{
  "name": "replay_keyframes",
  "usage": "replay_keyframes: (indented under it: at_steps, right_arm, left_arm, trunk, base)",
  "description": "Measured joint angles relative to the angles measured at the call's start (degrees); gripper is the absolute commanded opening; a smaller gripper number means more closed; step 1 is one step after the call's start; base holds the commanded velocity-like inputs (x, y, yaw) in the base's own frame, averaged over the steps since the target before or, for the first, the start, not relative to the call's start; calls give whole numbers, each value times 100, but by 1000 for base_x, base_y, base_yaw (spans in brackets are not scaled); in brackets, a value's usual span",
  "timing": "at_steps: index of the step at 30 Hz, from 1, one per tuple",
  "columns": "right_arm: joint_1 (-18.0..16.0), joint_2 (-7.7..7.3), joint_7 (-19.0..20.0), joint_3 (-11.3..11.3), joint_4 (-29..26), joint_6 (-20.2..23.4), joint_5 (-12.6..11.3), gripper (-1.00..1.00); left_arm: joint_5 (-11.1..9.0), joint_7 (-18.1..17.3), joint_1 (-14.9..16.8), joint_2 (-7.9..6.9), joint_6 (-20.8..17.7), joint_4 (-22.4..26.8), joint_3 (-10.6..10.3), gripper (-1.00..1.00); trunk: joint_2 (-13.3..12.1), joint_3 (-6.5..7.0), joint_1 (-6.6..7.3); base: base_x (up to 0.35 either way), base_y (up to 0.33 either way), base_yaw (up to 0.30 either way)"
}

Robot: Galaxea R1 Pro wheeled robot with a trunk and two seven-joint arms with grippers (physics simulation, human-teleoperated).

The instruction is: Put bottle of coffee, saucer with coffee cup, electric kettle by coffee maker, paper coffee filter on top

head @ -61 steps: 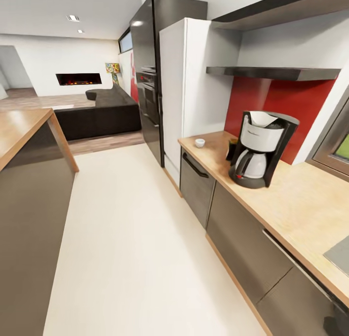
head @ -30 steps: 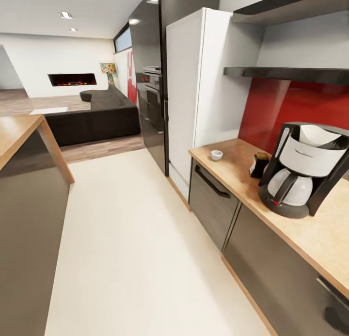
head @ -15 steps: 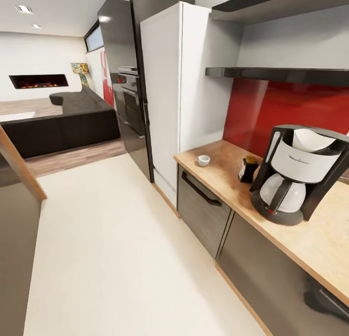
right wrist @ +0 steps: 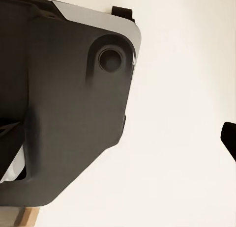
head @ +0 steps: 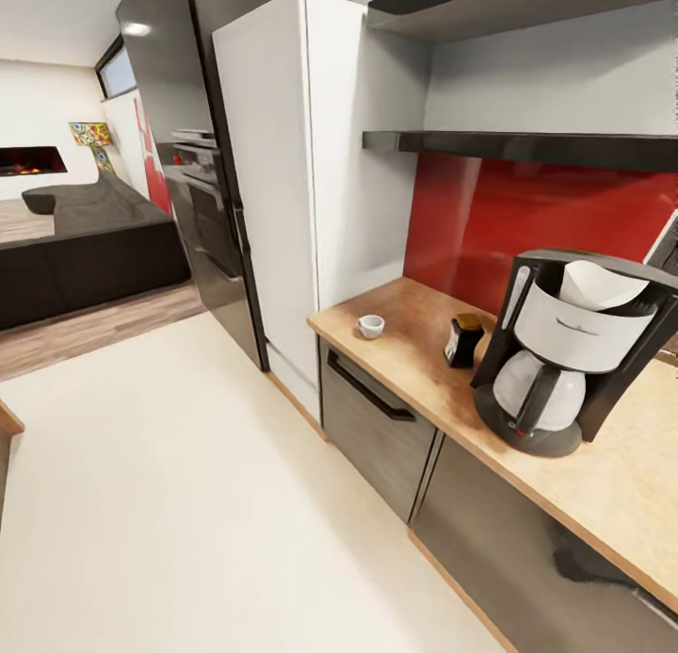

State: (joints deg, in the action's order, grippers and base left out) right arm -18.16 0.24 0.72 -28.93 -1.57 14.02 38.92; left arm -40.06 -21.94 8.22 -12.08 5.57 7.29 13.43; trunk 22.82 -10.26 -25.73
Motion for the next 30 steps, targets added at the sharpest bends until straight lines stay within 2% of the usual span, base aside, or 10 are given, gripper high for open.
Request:
replay_keyframes:
  at_steps: [9,13,14,16,24,30]
  right_arm:
    - [0,-9,54,-3,-1,1,0,100]
    - [-1,-76,676,2,5,-3,0,100]
    - [-1,-150,875,6,4,-2,3,100]
    - [-1,-201,969,6,4,-2,3,100]
    - [-1,-220,987,13,11,-2,2,100]
    - [-1,-219,992,6,11,-1,2,100]
  left_arm:
    - [1,0,0,-2,0,0,5,-100]
    - [1,0,0,-4,1,0,10,-100]
    - [3,0,0,-1,1,0,10,-100]
    - [2,0,0,1,1,0,9,-100]
    - [8,0,0,0,-7,0,10,-100]
    - [-2,0,0,1,-7,-1,7,-100]
  trunk:
    - [0,0,-1]
    - [0,0,-1]
    - [0,0,-1]
    - [0,0,-1]
    - [0,0,-1]
    - [0,0,-2]
  base:
    - [249,263,-265]
    - [235,278,-265]
    - [235,278,-265]
    - [235,278,-265]
    - [230,274,-265]
    - [130,122,-265]
